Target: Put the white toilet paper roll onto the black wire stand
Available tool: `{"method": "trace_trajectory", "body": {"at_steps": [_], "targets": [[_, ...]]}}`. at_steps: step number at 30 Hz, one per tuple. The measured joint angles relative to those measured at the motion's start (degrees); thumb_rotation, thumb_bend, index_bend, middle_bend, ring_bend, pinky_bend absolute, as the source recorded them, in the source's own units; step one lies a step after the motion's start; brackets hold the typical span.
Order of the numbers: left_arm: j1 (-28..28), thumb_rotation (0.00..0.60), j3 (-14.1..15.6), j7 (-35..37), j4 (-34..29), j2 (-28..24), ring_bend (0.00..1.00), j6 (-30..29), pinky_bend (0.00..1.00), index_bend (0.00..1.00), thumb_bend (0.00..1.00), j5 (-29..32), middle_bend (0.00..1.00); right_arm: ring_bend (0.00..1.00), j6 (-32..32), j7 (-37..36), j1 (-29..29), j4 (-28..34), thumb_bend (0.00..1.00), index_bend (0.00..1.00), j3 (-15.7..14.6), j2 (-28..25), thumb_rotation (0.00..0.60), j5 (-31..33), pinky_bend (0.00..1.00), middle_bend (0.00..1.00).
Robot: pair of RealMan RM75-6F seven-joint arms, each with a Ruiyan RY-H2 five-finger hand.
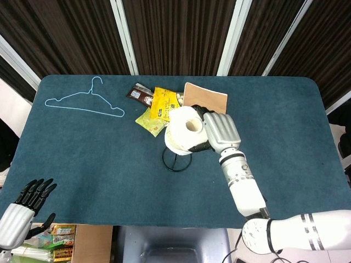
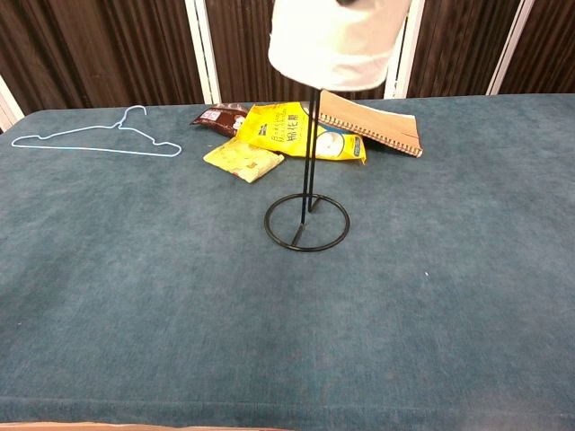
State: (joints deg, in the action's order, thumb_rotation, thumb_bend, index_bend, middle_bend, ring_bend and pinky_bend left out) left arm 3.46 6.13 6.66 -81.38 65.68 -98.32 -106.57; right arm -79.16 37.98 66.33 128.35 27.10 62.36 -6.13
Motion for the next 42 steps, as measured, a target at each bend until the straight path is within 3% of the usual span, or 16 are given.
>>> {"method": "trace_trajectory", "body": {"at_steps": [5,7,10,12,18,23,31,37,42], "targets": [[-0.3,0.600,0.0,0.5,0.1,-0.4,0.01,-0.6,0.09,0.00,0.39,0.0,0.04,0.63,0.4,0.6,0.7,-2.7,0.28,0.74,-0.9,2.3,0.600,1.1,0.59,0.70],[-0.3,0.600,0.0,0.7,0.2,-0.5,0.01,-0.8,0.09,0.00,0.39,-0.1,0.04,0.58,0.5,0.7,0.8,-3.2,0.28,0.58,-1.4,2.9,0.600,0.7,0.57,0.65],[-0.4,0.600,0.1,0.8,0.2,-0.7,0.01,-1.0,0.09,0.00,0.39,-0.2,0.04,0.39,1.1,0.3,0.5,-3.5,0.28,0.17,-1.9,3.7,0.600,0.0,0.44,0.41],[-0.5,0.600,0.2,0.9,0.3,-0.8,0.01,-1.2,0.09,0.00,0.39,-0.3,0.04,0.24,2.2,0.0,0.2,-3.5,0.28,0.01,-2.0,3.6,0.600,0.1,0.35,0.24],[-0.8,0.600,0.3,1.5,0.4,-1.3,0.01,-1.7,0.09,0.00,0.39,-0.4,0.04,0.02,3.2,-0.2,-0.7,-3.1,0.25,0.00,-2.9,2.5,0.600,-2.2,0.16,0.02],[-1.0,0.600,0.5,1.8,0.6,-1.7,0.01,-2.1,0.09,0.00,0.39,-0.7,0.04,0.00,3.6,0.8,-1.5,-2.0,0.23,0.00,-3.8,0.3,0.600,-2.5,0.10,0.00],[-1.4,0.600,0.7,2.5,0.8,-2.4,0.01,-3.0,0.09,0.00,0.39,-1.0,0.04,0.00,5.1,-0.3,-4.0,0.5,0.22,0.00,-4.9,-3.0,0.600,-6.5,0.09,0.00],[-1.1,0.600,0.3,1.9,1.0,-1.2,0.00,-2.4,0.09,0.00,0.39,-0.9,0.04,0.00,3.2,-2.3,-10.4,3.7,0.22,0.00,-10.0,-5.0,0.600,-21.3,0.00,0.00],[-0.6,0.600,-0.5,0.4,1.4,0.9,0.00,-1.8,0.08,0.00,0.41,-1.0,0.02,0.00,-0.3,-4.1,-20.4,3.5,0.22,0.00,-20.3,-5.5,0.600,-44.7,0.00,0.00]]}}
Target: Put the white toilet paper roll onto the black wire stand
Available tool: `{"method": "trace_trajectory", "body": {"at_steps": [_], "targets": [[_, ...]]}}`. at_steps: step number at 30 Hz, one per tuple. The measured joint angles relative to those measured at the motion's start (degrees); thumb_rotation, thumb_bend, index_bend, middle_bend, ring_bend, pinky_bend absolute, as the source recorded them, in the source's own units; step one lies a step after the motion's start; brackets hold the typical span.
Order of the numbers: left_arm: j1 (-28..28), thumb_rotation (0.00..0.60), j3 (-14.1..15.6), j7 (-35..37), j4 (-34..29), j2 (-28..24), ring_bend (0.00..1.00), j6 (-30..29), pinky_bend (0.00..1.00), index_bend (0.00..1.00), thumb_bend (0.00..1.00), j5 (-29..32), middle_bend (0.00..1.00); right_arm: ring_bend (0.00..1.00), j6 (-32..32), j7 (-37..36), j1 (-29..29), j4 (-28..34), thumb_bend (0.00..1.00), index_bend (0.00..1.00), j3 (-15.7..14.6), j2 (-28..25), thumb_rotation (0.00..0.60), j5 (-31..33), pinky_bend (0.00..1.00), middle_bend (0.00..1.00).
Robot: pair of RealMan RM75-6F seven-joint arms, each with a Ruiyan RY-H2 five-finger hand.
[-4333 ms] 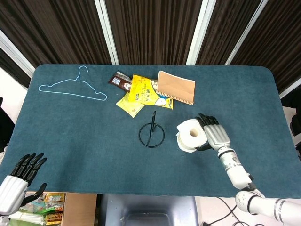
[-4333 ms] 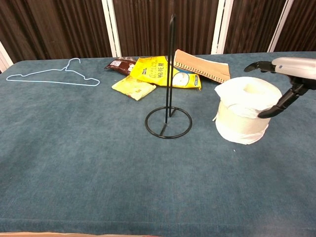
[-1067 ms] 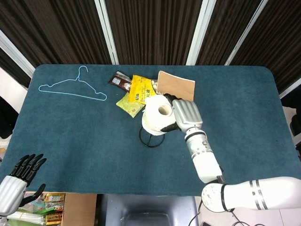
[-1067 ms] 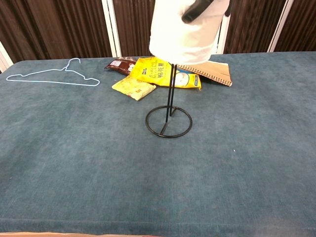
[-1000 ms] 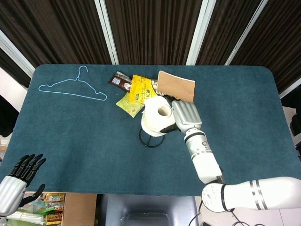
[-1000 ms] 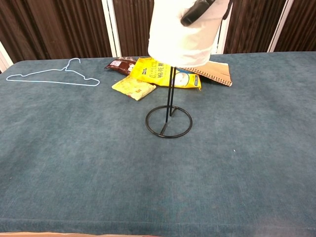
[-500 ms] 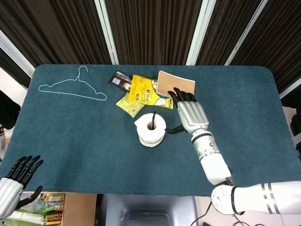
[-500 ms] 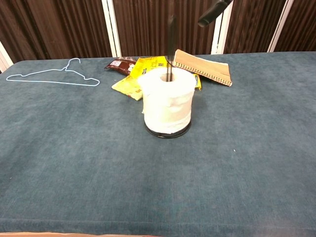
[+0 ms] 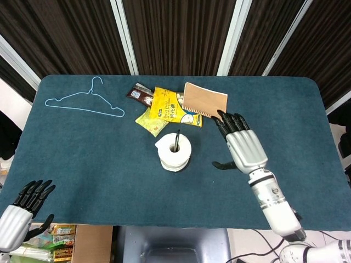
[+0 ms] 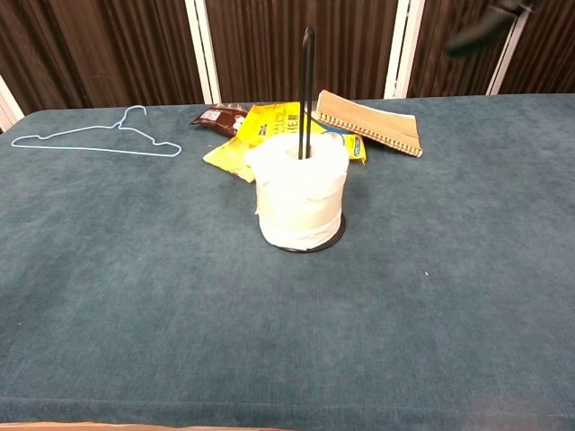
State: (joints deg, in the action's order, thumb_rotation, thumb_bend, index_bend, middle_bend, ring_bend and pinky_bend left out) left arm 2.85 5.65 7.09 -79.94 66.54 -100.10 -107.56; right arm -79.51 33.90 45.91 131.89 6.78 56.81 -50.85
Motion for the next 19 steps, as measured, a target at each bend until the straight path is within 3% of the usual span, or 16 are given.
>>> {"method": "trace_trajectory", "body": {"at_steps": [4,8,14,19], "targets": [[0.2,0.600,-0.3,-0.5,0.1,0.4,0.00,0.0,0.08,0.00,0.42,0.1,0.01,0.00,-4.3,-1.5,-9.8,-3.4,0.22,0.00,-9.1,0.9,0.600,-18.4,0.00,0.00],[0.6,0.600,-0.4,-1.1,0.0,0.5,0.00,0.0,0.08,0.00,0.43,-0.5,0.01,0.00,-11.7,-5.9,-23.7,-14.7,0.22,0.00,-15.9,4.9,0.600,-31.5,0.00,0.00],[0.2,0.600,0.0,-2.4,0.5,1.1,0.00,-0.4,0.08,0.00,0.43,-1.1,0.01,0.00,-21.3,-17.7,-35.6,-32.4,0.22,0.00,-19.6,10.5,0.600,-35.6,0.00,0.00],[0.0,0.600,0.3,-3.4,0.4,1.3,0.00,-0.5,0.08,0.00,0.43,-1.4,0.00,0.00,-24.1,-21.4,-39.2,-35.3,0.22,0.00,-19.8,11.9,0.600,-39.2,0.00,0.00]]}}
